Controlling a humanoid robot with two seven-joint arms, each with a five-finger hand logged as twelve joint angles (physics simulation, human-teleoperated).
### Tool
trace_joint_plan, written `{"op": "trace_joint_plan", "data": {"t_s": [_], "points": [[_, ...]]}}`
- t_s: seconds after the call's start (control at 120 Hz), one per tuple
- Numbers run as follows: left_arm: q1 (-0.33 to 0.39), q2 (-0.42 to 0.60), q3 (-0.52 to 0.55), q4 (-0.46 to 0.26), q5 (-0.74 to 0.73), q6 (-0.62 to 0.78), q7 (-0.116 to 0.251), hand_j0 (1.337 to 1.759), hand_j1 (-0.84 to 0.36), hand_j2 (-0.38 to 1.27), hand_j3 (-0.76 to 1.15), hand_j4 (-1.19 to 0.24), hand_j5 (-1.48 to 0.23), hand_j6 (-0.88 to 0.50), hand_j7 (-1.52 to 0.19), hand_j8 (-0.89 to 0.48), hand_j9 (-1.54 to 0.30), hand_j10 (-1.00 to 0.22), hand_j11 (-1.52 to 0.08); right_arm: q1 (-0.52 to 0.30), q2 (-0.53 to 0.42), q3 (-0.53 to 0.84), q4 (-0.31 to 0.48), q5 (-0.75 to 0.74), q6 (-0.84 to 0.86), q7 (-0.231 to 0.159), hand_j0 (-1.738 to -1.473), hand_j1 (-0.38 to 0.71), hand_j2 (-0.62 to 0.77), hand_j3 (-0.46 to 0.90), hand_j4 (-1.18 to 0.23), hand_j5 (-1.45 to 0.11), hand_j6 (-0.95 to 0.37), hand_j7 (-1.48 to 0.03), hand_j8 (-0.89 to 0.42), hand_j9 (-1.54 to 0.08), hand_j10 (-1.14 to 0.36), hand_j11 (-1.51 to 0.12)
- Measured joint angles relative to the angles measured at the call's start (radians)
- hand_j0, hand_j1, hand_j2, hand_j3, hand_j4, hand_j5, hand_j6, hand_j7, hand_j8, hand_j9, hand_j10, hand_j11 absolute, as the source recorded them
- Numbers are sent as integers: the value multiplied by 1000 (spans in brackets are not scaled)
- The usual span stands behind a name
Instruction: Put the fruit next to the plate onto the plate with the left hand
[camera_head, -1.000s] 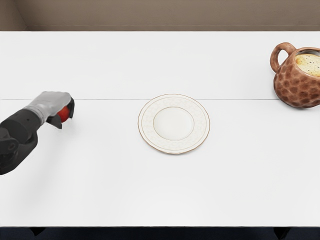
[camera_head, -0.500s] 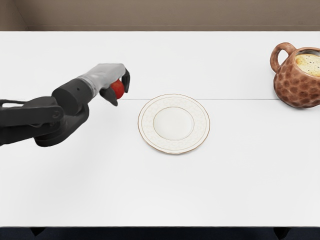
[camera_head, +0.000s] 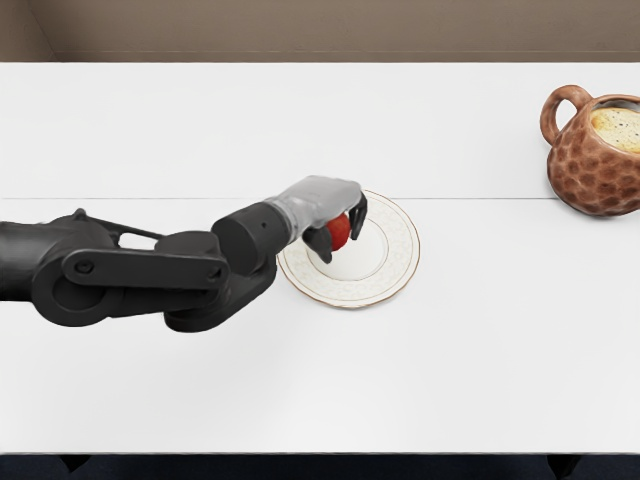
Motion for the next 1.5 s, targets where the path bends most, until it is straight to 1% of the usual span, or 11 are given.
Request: {"op": "trace_joint_plan", "data": {"t_s": [0.092, 0.192, 0.308, 0.425, 0.517, 0.683, 0.908, 1.108, 1.2, 1.367, 1.5], "points": [[1, -18, 10, 10, 7, 0, 0, 1646, -280, 411, 0, -812, -1269, -430, -1220, -329, -1183, -496, -1178, 0, 0, 0, 0, 0, 0, 0, -1658, -312, -6, 0, -31, -40, -31, -40, -31, -40, -31, -40], [4, -41, 20, 24, 11, 0, 0, 1646, -192, 271, 0, -817, -1260, -473, -1213, -358, -1182, -527, -1170, 0, 0, 0, 0, 0, 0, 0, -1658, -312, -6, 0, -31, -40, -31, -40, -31, -40, -31, -40], [11, -51, 26, 34, 12, 0, 0, 1647, -247, 344, 0, -820, -1253, -460, -1212, -341, -1170, -489, -1169, 0, 0, 0, 0, 0, 0, 0, -1658, -312, -6, 0, -31, -40, -31, -40, -31, -40, -31, -40], [14, -57, 28, 47, 12, 2, 0, 1647, -134, 205, 0, -823, -1227, -534, -1183, -406, -1157, -546, -1158, 0, 0, 0, 0, 0, 0, 0, -1658, -312, -6, 0, -31, -40, -31, -40, -31, -40, -31, -40], [14, -57, 29, 58, 11, 3, 0, 1647, -87, 142, 0, -799, -1170, -590, -1126, -459, -1108, -592, -1113, 0, 0, 0, 0, 0, 0, 0, -1658, -312, -6, 0, -31, -40, -31, -40, -31, -40, -31, -40], [12, -84, 27, 80, 12, 10, -1, 1651, -115, 121, 0, -695, -983, -629, -954, -500, -945, -585, -953, 0, 0, 0, 0, 0, 0, 0, -1658, -312, -6, 0, -31, -40, -31, -40, -31, -40, -31, -40], [15, -100, 12, 104, 10, 22, -1, 1656, -89, 99, 0, -471, -639, -451, -629, -407, -626, -438, -629, 0, 0, 0, 0, 0, 0, 0, -1658, -312, -6, 0, -31, -40, -31, -40, -31, -40, -31, -40], [18, -98, 2, 108, 8, 24, 0, 1657, -15, 72, 0, -344, -457, -337, -453, -320, -452, -331, -453, 0, 0, 0, 0, 0, 0, 0, -1658, -312, -6, 0, -31, -40, -31, -40, -31, -40, -31, -40], [22, -67, -18, 95, -18, 22, -1, 1657, 6, 65, 0, -312, -412, -308, -409, -297, -408, -304, -409, 0, 0, 0, 0, 0, 0, 0, -1658, -312, -6, 0, -31, -40, -31, -40, -31, -40, -31, -40], [53, 91, -100, 33, -57, 6, -2, 1658, 29, 58, 0, -280, -365, -278, -364, -274, -364, -276, -364, 0, 0, 0, 0, 0, 0, 0, -1658, -312, -6, 0, -31, -40, -31, -40, -31, -40, -31, -40], [122, 205, -221, -2, -141, -124, -29, 1658, 38, 55, 0, -267, -348, -267, -347, -264, -347, -265, -347, 0, 0, 0, 0, 0, 0, 0, -1658, -312, -6, 0, -31, -40, -31, -40, -31, -40, -31, -40]]}}
